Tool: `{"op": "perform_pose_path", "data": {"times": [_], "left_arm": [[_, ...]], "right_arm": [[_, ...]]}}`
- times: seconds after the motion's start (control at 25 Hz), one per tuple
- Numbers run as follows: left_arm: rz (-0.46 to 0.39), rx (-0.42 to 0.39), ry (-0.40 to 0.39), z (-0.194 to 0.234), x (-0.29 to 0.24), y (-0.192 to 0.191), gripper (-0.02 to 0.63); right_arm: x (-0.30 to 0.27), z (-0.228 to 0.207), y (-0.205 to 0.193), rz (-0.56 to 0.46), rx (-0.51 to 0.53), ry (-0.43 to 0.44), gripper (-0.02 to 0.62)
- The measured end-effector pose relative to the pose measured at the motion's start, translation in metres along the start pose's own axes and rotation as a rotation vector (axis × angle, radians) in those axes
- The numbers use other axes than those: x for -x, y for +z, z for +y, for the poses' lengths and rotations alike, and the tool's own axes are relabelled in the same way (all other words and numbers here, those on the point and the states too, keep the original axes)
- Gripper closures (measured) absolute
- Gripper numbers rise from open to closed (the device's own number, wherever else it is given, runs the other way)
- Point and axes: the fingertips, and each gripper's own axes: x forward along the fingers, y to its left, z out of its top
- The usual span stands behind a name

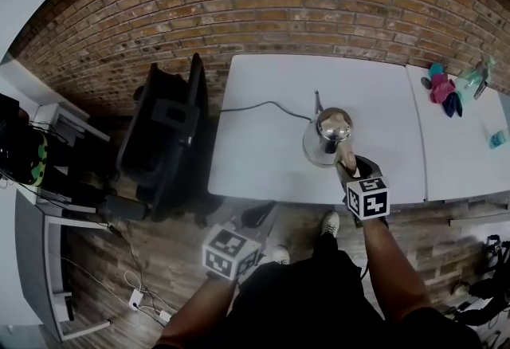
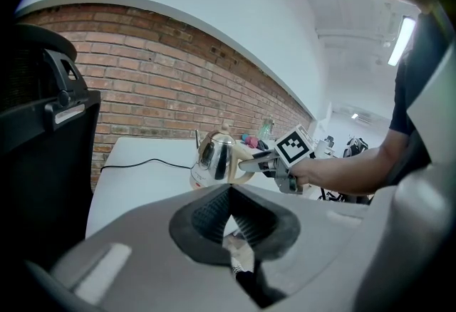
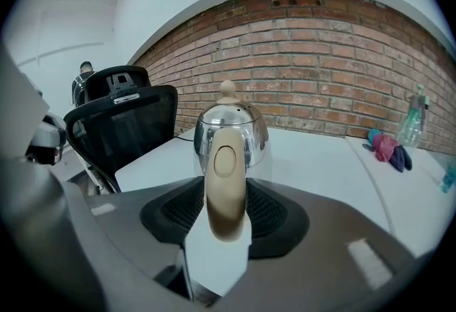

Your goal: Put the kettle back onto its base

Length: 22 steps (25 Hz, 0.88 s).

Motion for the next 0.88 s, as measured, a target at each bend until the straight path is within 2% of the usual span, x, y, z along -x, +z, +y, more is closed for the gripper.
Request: {"op": "perform_pose_path", "data": {"times": [0.24,0.76,0.88], "left_arm": [[-0.007,-0.007,-0.019,-0.001,0.005,0.000,0.605],[-0.016,-0.011,-0.019,0.003,0.022,-0.006,0.605],[-0.020,-0.010,-0.023,0.002,0.023,-0.005,0.605]], "right_arm": [[0.006,0.006,-0.005,0.003,-0.002,-0.009,0.423],[-0.011,0.014,0.006,-0.022,-0.029,-0.023,0.425],[-0.017,0.012,0.011,-0.029,-0.062,-0.022,0.428]]}}
